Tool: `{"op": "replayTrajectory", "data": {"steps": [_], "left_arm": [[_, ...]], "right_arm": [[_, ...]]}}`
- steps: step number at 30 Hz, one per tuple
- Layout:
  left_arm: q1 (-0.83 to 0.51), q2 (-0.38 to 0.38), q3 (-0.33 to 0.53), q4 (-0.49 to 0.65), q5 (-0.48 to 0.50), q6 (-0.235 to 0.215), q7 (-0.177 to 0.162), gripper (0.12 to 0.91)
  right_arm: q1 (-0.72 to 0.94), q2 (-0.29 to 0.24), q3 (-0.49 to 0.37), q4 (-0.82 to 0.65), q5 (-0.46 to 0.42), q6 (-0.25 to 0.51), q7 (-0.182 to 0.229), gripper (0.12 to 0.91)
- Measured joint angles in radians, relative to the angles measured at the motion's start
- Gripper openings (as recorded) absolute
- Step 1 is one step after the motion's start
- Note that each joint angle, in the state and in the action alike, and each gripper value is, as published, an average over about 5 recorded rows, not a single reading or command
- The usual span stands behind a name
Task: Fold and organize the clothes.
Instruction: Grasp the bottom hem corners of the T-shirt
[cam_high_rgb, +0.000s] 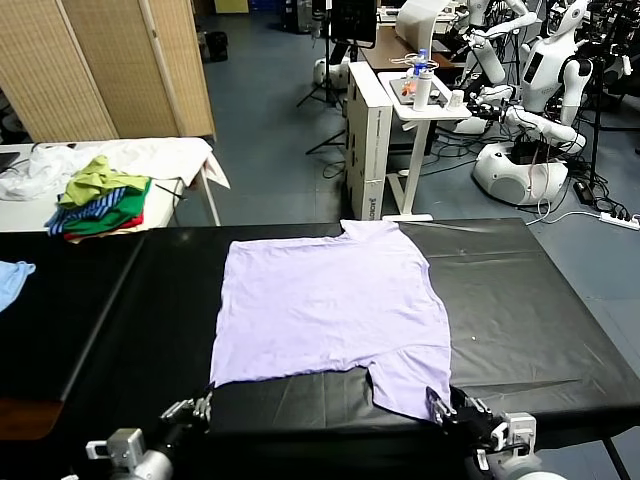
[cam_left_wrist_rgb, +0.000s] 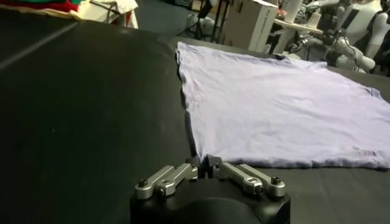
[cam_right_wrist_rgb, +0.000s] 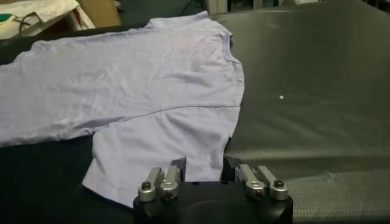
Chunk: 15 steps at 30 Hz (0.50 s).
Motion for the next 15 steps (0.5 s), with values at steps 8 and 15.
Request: {"op": "replayTrajectory", "data": {"steps": [8, 15], "left_arm": [[0.032, 0.001, -0.006, -0.034, 0.021, -0.003, -0.008, 0.144], [0.108, 0.019, -0.033, -0.103, 0.024, -0.004, -0.025, 0.144]], "right_arm": [[-0.1, -0.011, 0.047, 0.108, 0.01, -0.007, 0.04, 0.139], [-0.184, -0.019, 0.084, 0.174, 0.039, -0.022, 0.057, 0.139]]}}
